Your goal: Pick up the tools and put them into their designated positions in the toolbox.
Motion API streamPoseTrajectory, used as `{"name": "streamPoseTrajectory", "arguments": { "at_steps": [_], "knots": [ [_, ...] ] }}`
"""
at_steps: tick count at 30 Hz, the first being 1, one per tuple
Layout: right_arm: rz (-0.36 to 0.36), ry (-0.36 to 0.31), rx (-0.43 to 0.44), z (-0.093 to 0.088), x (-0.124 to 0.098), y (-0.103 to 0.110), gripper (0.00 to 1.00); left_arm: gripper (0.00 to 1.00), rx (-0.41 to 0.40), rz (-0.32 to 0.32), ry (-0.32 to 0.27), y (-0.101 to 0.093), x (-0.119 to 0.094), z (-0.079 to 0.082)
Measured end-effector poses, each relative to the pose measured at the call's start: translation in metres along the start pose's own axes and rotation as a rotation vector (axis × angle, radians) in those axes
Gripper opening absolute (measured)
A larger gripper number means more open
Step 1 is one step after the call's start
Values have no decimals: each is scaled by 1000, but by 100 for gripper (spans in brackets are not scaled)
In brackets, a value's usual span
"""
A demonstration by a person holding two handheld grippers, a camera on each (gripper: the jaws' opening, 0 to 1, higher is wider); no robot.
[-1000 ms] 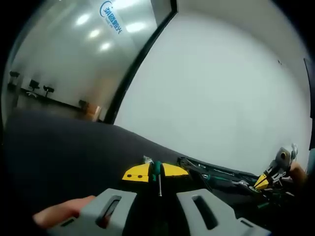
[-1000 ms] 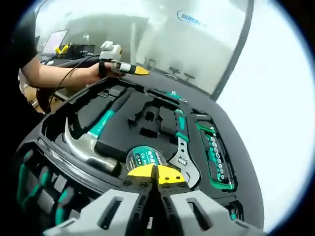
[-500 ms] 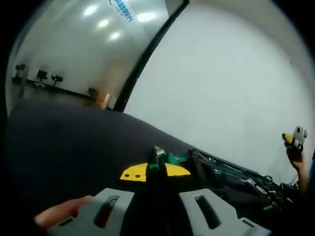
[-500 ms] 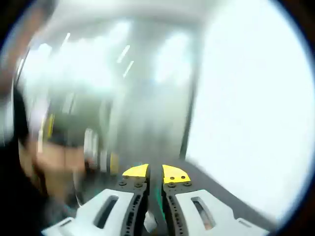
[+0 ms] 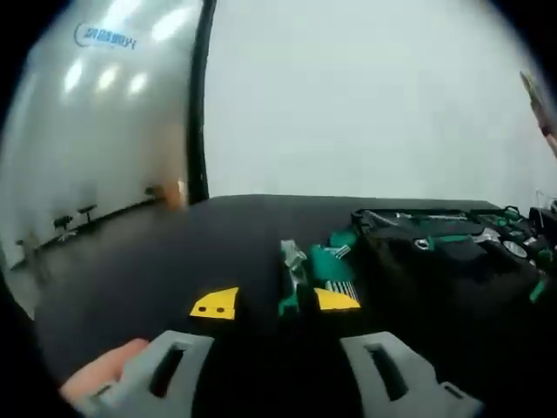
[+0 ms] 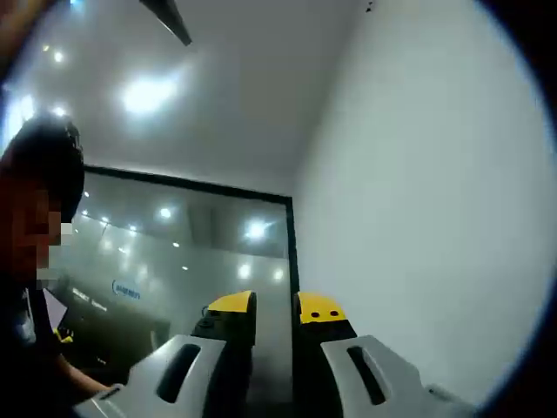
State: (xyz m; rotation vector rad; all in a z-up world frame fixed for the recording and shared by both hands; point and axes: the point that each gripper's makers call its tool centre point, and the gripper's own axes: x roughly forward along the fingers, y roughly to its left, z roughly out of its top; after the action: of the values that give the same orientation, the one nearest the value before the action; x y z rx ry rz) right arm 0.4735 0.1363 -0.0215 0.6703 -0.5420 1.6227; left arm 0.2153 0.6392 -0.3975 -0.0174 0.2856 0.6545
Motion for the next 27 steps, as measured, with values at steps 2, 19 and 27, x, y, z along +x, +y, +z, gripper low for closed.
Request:
{"name": "streamPoseTrajectory", "arguments": {
  "at_steps": [2, 19, 27],
  "knots": [
    [-19, 26, -13, -8, 1, -6, 15, 33, 97, -19, 60, -6, 3, -3],
    [-15, 130, -91, -35, 9, -7, 15, 46, 163, -282, 19, -6, 14, -29],
    [-22, 181, -72, -55, 15, -21, 15, 28, 216, -247, 21, -44, 9, -22]
  ]
}}
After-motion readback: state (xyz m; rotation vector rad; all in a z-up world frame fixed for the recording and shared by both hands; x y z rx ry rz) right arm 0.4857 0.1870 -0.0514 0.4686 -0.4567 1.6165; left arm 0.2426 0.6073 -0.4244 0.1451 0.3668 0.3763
